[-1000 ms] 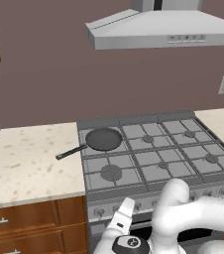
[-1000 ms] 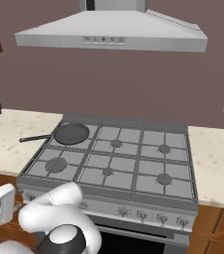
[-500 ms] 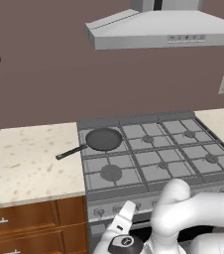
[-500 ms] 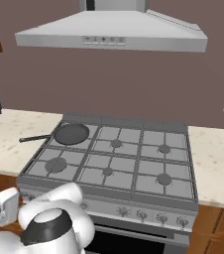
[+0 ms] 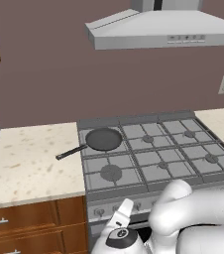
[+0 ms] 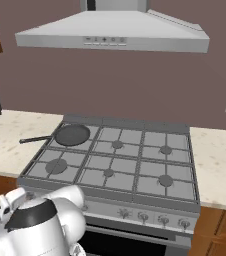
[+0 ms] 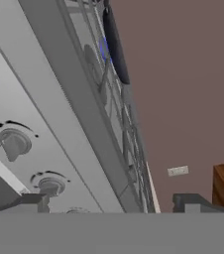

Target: Turn off the rear left burner of the stove.

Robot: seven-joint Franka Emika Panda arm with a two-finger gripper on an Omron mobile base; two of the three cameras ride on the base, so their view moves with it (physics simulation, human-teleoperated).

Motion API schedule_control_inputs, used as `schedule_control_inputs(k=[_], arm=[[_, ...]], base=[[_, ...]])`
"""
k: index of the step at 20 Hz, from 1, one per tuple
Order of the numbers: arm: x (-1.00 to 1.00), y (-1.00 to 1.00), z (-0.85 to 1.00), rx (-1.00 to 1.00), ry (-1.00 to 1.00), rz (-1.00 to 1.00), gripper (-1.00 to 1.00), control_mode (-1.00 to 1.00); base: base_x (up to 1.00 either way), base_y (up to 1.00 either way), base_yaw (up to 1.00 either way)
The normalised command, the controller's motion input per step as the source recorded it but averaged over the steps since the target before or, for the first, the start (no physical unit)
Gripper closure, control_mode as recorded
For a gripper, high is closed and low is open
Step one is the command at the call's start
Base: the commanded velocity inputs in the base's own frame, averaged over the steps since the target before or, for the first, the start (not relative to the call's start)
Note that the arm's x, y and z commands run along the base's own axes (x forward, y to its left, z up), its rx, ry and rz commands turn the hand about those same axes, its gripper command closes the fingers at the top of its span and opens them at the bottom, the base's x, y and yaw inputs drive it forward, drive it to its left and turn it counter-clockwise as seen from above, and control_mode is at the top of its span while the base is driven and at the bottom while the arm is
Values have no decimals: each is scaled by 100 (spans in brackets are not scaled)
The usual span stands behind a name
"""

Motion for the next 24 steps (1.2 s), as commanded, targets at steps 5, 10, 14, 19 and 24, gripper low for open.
schedule_control_inputs(k=[5,10,14,19,24], arm=[[0,0,-34,0,0,0,-100,-100],[3,0,-29,0,0,0,-100,-100],[22,0,-9,0,-1,0,-100,-100],[17,0,-10,0,0,0,-100,-100],[13,0,-10,0,0,0,-100,-100]], base=[[0,0,0],[0,0,0],[0,0,0],[0,0,0],[0,0,0]])
